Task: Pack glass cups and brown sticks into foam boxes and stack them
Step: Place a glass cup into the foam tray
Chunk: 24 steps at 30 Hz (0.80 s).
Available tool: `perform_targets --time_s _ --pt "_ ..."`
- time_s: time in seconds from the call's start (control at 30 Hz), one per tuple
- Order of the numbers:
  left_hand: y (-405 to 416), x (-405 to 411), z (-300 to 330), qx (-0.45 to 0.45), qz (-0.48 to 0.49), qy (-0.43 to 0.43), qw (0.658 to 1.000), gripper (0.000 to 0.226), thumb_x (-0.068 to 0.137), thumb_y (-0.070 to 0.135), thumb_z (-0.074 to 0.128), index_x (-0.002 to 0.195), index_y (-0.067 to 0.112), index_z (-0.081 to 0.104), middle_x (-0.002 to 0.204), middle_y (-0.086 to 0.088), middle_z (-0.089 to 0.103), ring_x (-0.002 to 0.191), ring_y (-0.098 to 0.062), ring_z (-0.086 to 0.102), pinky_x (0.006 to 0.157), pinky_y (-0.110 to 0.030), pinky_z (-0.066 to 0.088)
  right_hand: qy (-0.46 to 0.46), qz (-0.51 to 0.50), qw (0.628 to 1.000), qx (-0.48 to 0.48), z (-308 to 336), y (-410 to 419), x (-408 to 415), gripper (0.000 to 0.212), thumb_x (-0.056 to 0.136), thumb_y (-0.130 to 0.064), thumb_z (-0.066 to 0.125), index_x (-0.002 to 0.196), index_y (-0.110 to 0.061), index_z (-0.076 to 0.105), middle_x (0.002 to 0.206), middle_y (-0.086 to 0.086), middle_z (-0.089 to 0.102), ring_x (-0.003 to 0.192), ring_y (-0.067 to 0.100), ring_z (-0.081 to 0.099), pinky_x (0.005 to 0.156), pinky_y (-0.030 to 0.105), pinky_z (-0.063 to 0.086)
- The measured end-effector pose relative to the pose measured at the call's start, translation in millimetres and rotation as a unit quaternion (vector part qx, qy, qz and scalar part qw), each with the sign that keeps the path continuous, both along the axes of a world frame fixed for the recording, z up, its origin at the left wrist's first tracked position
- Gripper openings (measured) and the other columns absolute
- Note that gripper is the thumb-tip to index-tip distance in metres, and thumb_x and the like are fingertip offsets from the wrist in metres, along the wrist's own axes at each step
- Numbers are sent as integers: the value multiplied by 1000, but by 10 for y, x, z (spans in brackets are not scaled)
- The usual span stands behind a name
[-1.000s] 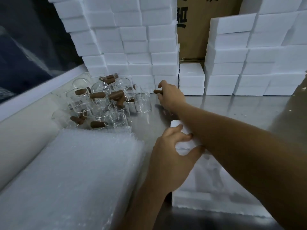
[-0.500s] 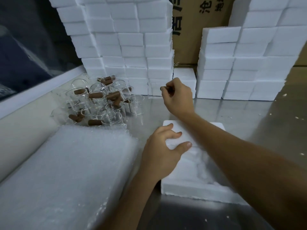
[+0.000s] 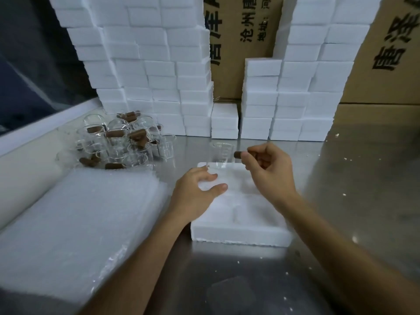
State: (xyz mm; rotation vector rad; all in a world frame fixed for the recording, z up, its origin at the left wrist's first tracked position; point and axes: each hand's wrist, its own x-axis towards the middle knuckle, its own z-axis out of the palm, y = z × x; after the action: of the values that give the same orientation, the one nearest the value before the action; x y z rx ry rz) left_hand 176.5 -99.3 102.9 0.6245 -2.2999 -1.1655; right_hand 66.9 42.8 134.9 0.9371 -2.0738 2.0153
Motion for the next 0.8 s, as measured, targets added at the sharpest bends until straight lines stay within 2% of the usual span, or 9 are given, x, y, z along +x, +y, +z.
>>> perform_targets --time_s 0.1,0.17,0.23,0.3,0.4,0.47,0.53,0.7,0.8 --pt "-3 4 -7 -12 -2 0 1000 38 77 46 80 109 27 74 142 12 53 134 -5 43 103 -21 28 -17 1 1000 -3 19 254 -30 8 89 -18 73 92 -14 67 85 10 74 81 28 71 78 45 59" --pt "34 -16 -6 -21 -4 -2 1000 38 77 46 79 109 27 73 142 11 53 134 -5 43 103 -21 28 -16 -2 1000 3 2 381 -51 8 89 -15 73 93 -13 67 86 13 74 81 30 71 79 48 58" --pt "1 4 -10 -20 -8 -1 1000 40 77 46 79 111 26 74 142 11 53 133 -3 44 104 -20 29 -23 0 1000 10 -41 394 -47 7 89 -13 73 91 -15 66 83 10 74 79 28 71 76 44 60" --pt "-11 20 8 -35 -5 -3 999 43 77 48 78 113 25 73 140 11 54 133 -4 44 103 -20 29 -47 16 999 3 -92 400 -41 6 89 -9 72 91 -10 66 77 1 75 71 17 71 68 33 60" --pt "22 40 46 -158 27 -12 987 66 77 56 74 133 25 56 137 7 52 130 -14 45 104 -30 35 -78 43 996 -2 -125 428 -81 6 91 -4 69 94 -2 65 73 -1 74 61 6 67 59 18 53" --pt "66 68 91 -230 18 -2 973 79 79 58 71 146 33 37 143 6 47 130 -17 43 106 -41 38 -79 62 995 19 -94 432 -104 5 91 -5 69 93 -6 64 75 1 74 59 7 65 59 18 52" --pt "96 75 116 -281 -15 17 959 79 82 54 71 148 38 31 140 7 50 126 -18 46 104 -44 38 -72 80 993 42 -53 432 -111 5 92 -5 68 93 -6 64 76 2 74 58 8 64 59 19 53" --pt "99 73 156 -303 -29 53 951 68 81 43 76 140 29 44 114 12 62 107 -17 56 93 -34 33 -30 106 987 118 60 449 -118 2 95 -8 65 95 -10 66 81 0 74 60 11 64 65 25 54" --pt "143 64 230 -290 -41 86 952 65 80 44 76 136 28 47 102 15 59 96 -12 56 91 -38 44 24 113 983 141 190 457 -126 7 97 -13 63 100 -18 67 86 -2 73 66 12 67 73 29 57"
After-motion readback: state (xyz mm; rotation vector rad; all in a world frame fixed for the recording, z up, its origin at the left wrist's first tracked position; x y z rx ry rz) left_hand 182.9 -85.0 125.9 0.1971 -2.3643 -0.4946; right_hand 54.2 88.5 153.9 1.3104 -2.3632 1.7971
